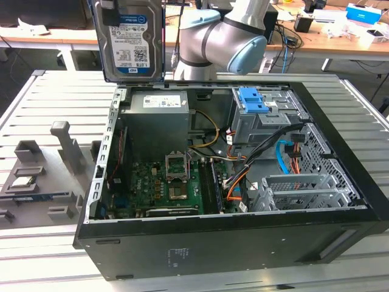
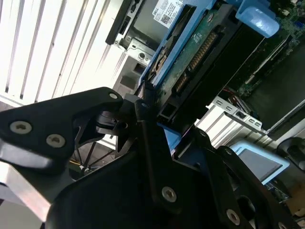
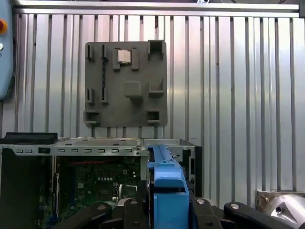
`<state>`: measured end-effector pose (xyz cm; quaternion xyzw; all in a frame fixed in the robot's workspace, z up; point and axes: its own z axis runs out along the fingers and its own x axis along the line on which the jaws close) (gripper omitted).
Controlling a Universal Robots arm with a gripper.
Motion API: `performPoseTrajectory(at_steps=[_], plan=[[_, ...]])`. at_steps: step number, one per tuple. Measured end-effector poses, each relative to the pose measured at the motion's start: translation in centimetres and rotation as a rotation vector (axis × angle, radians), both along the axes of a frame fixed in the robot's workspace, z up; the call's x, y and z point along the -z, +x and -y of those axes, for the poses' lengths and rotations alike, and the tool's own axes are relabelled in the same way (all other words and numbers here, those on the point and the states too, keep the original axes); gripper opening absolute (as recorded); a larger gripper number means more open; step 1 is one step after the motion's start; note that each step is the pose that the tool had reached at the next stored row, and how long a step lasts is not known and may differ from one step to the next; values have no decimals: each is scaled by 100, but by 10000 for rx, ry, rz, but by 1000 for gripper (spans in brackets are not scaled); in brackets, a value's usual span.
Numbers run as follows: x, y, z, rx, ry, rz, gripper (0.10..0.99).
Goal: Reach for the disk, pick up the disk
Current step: 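Pick up the disk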
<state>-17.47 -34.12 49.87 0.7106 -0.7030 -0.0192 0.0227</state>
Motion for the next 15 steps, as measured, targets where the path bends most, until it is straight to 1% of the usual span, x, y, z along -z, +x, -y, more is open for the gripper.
performPoseTrajectory(at_steps=[1,2,9,11,13,15], plan=[[-1,73,-1,0,-1,-1,369],[0,127,-1,-1,-1,-1,369],[0,325,-3,0,-1,0,369],[0,405,-3,-2,-1,0,369],[0,458,-3,0,-1,-1,369],[0,565,-4,-1,-1,-1,369]])
